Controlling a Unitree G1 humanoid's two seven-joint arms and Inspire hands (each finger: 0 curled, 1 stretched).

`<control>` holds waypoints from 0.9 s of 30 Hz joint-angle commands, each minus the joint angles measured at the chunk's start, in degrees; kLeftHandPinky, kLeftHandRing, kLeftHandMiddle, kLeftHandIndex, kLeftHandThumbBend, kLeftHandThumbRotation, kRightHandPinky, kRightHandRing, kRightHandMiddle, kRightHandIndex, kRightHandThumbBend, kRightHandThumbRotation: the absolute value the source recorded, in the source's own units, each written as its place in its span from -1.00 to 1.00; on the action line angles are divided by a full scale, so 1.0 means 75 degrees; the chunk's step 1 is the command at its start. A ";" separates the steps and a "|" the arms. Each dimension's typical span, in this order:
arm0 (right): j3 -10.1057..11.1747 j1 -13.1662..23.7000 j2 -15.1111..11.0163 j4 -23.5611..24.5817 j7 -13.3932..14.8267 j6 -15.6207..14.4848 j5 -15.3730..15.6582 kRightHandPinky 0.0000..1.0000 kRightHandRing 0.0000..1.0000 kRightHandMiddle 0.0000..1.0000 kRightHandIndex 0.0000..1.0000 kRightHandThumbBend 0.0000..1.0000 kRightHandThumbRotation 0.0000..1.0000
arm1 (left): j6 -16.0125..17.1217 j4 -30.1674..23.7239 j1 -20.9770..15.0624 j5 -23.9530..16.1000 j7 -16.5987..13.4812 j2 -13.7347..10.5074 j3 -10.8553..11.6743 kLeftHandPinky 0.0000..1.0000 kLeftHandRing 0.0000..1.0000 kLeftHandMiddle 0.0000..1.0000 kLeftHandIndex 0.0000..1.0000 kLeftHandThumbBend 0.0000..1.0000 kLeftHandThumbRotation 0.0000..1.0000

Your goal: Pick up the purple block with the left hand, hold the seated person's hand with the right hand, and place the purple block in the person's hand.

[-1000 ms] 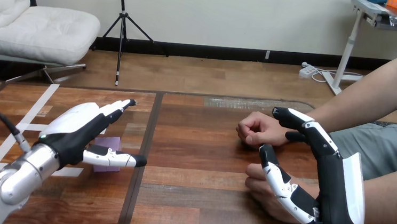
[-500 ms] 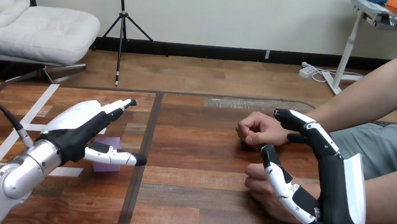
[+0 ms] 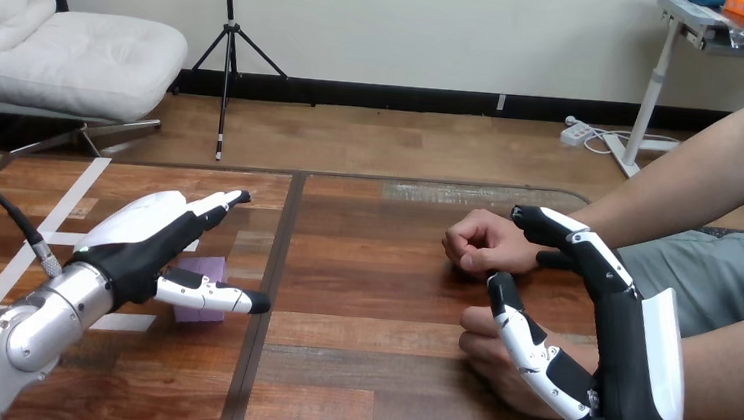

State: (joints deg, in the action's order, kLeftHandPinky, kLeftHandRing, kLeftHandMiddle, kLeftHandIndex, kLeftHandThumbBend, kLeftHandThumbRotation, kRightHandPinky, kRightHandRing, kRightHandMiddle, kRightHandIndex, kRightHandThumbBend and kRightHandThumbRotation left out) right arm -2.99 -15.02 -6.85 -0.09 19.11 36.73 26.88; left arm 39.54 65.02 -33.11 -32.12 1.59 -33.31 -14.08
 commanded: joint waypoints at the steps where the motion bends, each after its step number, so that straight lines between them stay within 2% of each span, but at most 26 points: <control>1: 0.0078 0.0245 -0.0028 0.0421 -0.0028 0.0040 -0.0042 0.37 0.51 0.52 0.47 -0.27 -0.20 | -0.0021 0.0035 -0.0592 -0.0028 -0.0237 -0.0004 -0.0102 0.83 0.93 0.96 0.93 0.89 0.16; 21: 0.0103 0.0194 -0.0011 0.0551 -0.0086 -0.0092 -0.0024 0.36 0.50 0.51 0.47 -0.25 -0.16 | -0.0074 0.0032 -0.0608 -0.0282 -0.0624 -0.0083 -0.0403 0.85 0.94 0.96 0.94 0.91 0.17; 27: 0.0094 0.0182 -0.0046 0.0577 -0.0138 -0.0111 -0.0056 0.37 0.51 0.51 0.47 -0.26 -0.15 | -0.0136 0.0043 -0.0607 -0.0292 -0.0569 -0.0090 -0.0430 0.86 0.95 0.97 0.94 0.92 0.16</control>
State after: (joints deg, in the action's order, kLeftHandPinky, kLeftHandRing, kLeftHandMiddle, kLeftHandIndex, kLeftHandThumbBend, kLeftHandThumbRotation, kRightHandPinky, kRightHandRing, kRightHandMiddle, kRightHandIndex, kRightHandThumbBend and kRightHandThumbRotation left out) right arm -2.92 -15.40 -6.85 1.08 18.52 35.96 26.90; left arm 38.72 65.34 -33.25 -34.22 -1.66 -33.32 -16.98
